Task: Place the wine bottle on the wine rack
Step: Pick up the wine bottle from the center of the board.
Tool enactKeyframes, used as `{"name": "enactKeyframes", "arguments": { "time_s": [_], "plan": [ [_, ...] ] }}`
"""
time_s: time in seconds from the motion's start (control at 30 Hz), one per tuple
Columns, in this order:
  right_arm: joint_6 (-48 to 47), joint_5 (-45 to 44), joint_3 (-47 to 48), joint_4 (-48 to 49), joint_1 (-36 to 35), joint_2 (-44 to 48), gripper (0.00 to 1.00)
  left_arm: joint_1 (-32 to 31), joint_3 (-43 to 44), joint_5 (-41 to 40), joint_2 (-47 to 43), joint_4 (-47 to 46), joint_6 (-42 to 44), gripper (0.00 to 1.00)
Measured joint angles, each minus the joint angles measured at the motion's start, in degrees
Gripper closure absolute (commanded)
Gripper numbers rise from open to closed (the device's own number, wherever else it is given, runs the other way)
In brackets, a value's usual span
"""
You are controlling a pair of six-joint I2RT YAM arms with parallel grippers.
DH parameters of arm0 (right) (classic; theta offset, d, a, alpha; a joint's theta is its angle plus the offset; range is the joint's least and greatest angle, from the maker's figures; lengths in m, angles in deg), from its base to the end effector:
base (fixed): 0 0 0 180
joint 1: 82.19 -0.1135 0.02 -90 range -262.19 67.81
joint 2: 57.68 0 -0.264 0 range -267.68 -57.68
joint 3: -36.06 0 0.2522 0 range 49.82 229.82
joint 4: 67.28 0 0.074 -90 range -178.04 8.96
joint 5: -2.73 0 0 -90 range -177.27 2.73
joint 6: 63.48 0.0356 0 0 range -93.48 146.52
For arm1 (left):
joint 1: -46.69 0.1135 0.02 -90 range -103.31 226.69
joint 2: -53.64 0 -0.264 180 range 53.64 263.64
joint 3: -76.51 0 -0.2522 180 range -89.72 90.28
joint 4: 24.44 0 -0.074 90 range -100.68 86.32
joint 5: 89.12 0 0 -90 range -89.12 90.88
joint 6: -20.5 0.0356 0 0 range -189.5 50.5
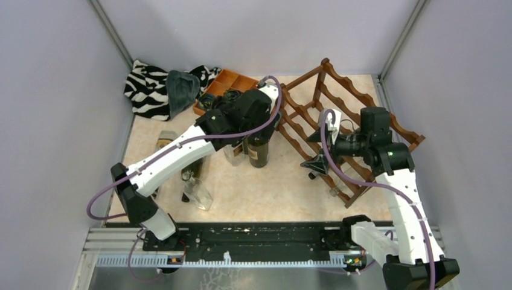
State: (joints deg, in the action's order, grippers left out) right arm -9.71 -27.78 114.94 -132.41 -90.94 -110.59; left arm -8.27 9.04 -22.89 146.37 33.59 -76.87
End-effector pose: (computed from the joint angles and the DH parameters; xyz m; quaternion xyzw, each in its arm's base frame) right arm 0.1524 0.0545 0.3764 -0.4967 0.6431 0.3468 0.4685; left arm 0.2148 -0.2813 0.3967 0.2729 0.8418 -0.0625 0.4614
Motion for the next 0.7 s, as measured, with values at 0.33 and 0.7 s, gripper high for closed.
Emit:
{"name": "enactKeyframes", "arguments": {
  "time_s": [0.33,0.7],
  "plan": [
    [0.0,0.0,-0.1,0.2,0.0,-0.5,0.17,1.2,0.0,0.1,2.4,0.5,1.5,0.39],
    [0.5,0.2,-1.1,1.2,0.0,-0.8,0.16,1.9,0.7,5.6,3.3,-0.3,2.1,1.00]
  ]
}}
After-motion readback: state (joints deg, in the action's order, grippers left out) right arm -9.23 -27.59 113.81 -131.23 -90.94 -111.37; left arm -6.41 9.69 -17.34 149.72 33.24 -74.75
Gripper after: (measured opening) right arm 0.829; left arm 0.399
